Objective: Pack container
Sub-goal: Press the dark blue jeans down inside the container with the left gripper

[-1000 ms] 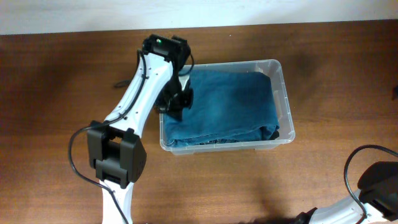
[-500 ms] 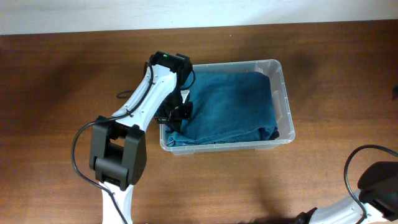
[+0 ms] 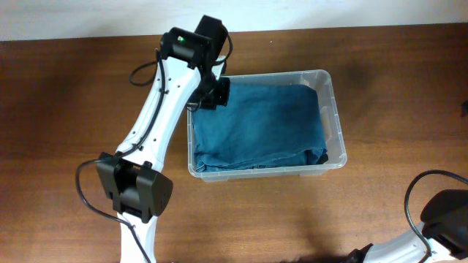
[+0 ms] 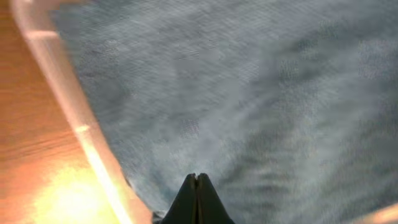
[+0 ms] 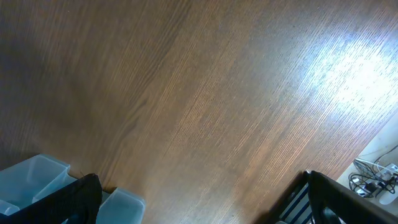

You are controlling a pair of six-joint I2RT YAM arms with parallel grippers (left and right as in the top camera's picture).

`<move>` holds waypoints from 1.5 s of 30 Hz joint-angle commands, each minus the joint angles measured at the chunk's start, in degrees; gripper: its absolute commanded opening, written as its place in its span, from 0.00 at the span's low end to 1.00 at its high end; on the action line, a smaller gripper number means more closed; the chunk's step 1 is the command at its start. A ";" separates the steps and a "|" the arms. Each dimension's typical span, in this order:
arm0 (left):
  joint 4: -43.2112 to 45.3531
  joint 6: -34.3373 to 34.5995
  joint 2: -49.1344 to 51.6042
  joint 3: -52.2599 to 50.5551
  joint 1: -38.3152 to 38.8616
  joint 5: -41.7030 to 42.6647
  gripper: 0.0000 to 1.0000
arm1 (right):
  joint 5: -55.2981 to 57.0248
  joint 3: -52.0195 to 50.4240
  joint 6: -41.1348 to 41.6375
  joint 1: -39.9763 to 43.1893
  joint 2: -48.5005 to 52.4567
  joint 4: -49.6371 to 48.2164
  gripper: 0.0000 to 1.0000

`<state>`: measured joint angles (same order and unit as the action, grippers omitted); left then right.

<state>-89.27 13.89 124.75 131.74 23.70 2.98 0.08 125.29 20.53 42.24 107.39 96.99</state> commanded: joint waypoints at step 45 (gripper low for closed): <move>-7.45 0.79 12.70 18.84 8.90 10.69 0.01 | 0.13 -0.04 -0.15 0.17 -1.22 0.28 0.98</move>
<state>-96.51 15.94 137.88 151.55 30.22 9.52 0.08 125.29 20.60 42.24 107.39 96.99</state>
